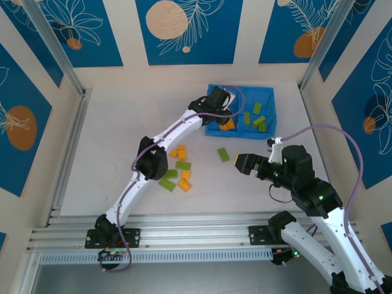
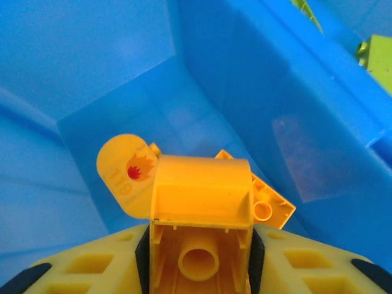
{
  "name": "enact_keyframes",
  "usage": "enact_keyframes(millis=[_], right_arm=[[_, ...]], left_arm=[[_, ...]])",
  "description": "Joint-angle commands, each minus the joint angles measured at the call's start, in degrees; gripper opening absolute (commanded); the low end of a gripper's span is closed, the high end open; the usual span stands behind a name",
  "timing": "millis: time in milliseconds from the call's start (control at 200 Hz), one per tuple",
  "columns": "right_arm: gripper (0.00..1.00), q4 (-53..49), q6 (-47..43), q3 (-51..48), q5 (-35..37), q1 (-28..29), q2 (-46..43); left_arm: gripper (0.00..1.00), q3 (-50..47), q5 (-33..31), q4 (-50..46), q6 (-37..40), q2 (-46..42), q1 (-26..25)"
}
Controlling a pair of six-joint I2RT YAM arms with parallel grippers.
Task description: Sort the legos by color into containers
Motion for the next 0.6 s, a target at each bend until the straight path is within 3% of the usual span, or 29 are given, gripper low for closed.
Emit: enact_keyframes(millis=[0, 135, 280, 480, 595], right_arm=[[1.0, -1.22, 0.1, 1.77, 0.86, 0.31, -0.04], [1.0, -0.36, 0.18, 0.89, 1.07, 0.31, 0.32], [1.0, -0.13, -0.48, 0.09, 1.49, 0.36, 1.24], [1.0, -1.44, -4.9, -0.97, 5.83, 0.39, 5.11], [1.0, -0.59, -8.26, -1.31, 6.81, 0.61, 11.1]], left_arm=[[0.48, -0.05, -0.02, 0.79, -0.93, -3.6, 0.22], [0.52, -2.88, -0.35, 1.39, 0.54, -8.6, -0.5], [0.53, -12.39, 0.21, 6.13, 1.03, -19.16, -1.6], [0.54, -44.39, 2.51, 22.61, 2.27, -44.72, -4.32], [0.55, -61.4, 8.72, 27.85, 7.91, -58.94, -6.21]])
